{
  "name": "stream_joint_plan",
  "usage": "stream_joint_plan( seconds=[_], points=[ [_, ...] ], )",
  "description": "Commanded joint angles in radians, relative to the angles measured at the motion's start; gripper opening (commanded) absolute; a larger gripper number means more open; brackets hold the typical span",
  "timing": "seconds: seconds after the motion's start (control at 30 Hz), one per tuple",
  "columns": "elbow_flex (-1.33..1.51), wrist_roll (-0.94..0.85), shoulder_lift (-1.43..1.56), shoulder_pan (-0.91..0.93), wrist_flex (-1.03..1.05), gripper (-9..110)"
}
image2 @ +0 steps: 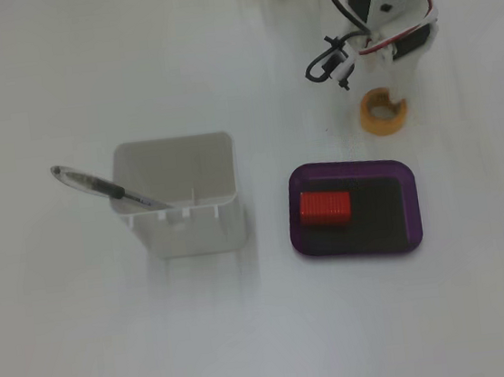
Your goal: Grab up the yellow tape and put it in the box.
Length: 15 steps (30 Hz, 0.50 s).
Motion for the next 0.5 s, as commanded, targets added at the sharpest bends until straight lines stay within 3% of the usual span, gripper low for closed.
stream_joint_plan(
  seconds=[0.0,0.2,0.37,0.47],
  points=[
    [0.029,-0.002,0.009,0.003,-0.063,18],
    [0.1,-0.003,0.008,0.005,-0.15,18],
    [0.12,-0.003,0.008,0.005,-0.181,-2],
    [0.104,-0.003,0.011,0.005,-0.169,-1]
  ],
)
